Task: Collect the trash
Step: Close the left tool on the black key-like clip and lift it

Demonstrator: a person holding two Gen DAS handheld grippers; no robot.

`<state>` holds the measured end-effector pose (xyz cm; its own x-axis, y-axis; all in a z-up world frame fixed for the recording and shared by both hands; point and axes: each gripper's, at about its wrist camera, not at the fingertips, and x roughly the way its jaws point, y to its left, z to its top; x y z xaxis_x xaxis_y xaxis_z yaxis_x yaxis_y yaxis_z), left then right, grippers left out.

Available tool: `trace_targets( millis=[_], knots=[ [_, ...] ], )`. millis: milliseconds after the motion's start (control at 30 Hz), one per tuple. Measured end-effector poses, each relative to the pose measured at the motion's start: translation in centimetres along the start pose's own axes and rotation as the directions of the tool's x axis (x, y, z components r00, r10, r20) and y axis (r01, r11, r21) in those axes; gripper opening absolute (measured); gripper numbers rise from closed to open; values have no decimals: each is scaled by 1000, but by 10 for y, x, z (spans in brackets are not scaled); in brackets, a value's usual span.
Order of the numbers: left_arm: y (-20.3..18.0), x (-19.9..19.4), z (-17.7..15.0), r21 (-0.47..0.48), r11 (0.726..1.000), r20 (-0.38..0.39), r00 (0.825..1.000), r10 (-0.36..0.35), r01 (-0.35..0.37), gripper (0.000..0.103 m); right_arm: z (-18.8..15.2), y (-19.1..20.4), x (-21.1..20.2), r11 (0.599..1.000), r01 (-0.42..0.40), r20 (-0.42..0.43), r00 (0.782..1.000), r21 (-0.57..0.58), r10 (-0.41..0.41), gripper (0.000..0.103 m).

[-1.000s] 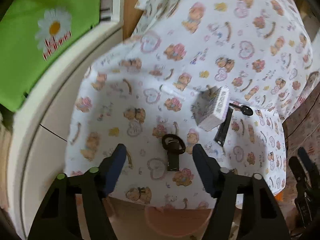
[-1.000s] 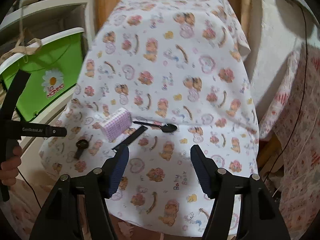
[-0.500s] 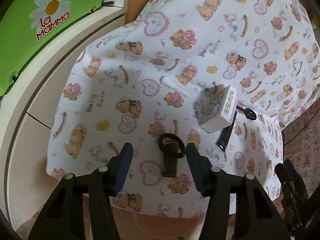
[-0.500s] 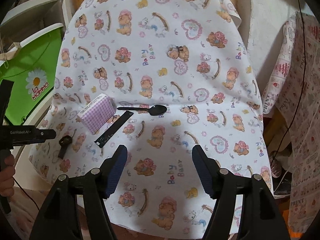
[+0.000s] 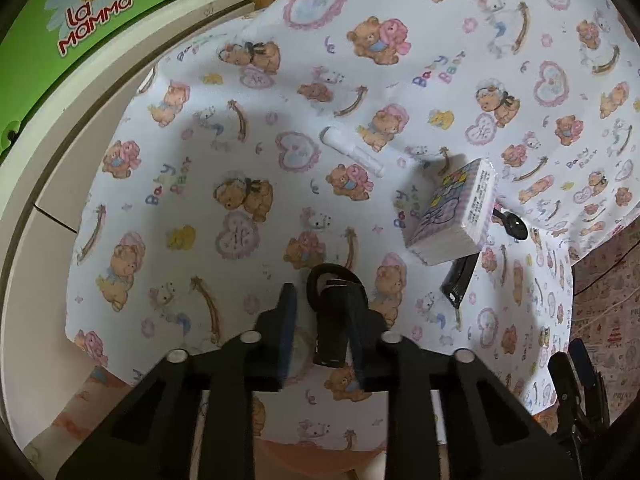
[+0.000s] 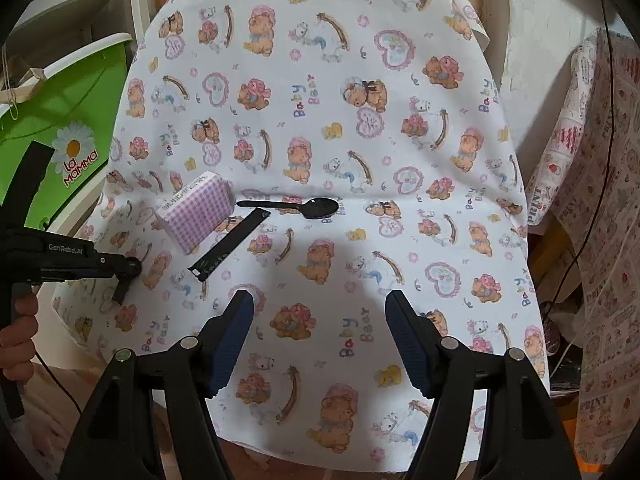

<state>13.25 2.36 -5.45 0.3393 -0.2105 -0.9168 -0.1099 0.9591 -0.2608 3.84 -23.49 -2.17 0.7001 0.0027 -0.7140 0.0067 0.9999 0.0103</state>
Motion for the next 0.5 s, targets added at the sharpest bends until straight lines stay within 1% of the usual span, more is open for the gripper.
trace_targets(
  millis=[67, 167, 233, 333, 500],
  knots=[
    [0, 0, 0, -1, 1000, -7, 1000, -16, 16, 9, 0, 0, 0, 1000, 11, 8, 1000, -5, -11, 70],
    [0, -2, 0, 11, 1000, 2, 1000, -1, 1, 5, 1, -1, -2, 1000, 22, 15, 1000, 4, -22, 70],
    [1, -4, 0, 13, 1000, 10, 1000, 6, -6, 4, 1, -2, -1, 1000, 25, 12, 1000, 9, -25, 70],
    [2, -9, 0, 18, 1000, 16, 1000, -10, 10, 3, 1, -2, -1, 1000, 28, 8, 1000, 14, -28, 70],
    [2, -29, -1, 49, 999, 75, 997, -13, 10, 3, 1, -1, -2, 999, 34, 17, 999, 7, -34, 70]
  ],
)
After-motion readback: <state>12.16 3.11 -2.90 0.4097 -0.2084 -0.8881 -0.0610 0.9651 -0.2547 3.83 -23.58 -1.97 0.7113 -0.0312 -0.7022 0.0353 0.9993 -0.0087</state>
